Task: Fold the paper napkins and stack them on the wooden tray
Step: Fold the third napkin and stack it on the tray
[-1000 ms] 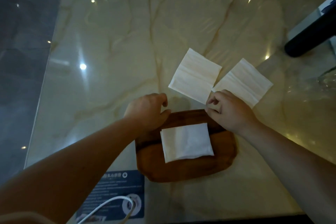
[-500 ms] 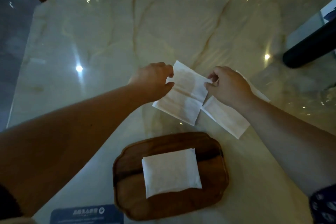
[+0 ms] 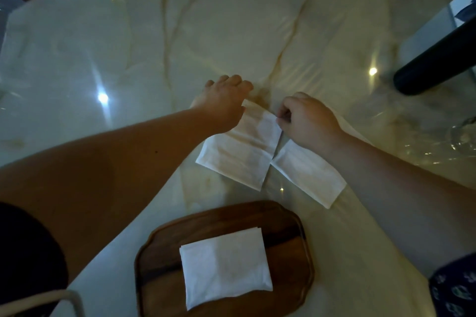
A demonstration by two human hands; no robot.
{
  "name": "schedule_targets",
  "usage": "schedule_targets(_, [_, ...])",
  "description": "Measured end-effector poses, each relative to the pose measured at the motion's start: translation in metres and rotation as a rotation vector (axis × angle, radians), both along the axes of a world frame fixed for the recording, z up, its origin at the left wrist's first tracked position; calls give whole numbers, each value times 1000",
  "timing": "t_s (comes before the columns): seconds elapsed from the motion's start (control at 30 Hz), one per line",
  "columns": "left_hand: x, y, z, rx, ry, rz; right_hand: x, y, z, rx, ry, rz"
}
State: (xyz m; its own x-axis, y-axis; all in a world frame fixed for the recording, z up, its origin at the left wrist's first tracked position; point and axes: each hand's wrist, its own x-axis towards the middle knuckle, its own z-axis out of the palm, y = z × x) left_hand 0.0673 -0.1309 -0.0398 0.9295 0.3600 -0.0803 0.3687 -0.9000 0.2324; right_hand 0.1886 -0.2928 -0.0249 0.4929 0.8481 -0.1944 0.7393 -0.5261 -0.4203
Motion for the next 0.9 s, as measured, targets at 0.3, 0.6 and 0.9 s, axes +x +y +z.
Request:
schedule_targets(0.3, [-31, 9, 35, 29, -68, -49, -12, 2, 24, 274, 27, 60])
schedule_targets(0.6, [-92, -32, 56, 48, -47, -172, -48, -34, 27, 282, 57, 259])
schedule_targets(0.9, [-118, -38, 35, -110, -27, -90, -68, -49, 10, 220, 185, 168])
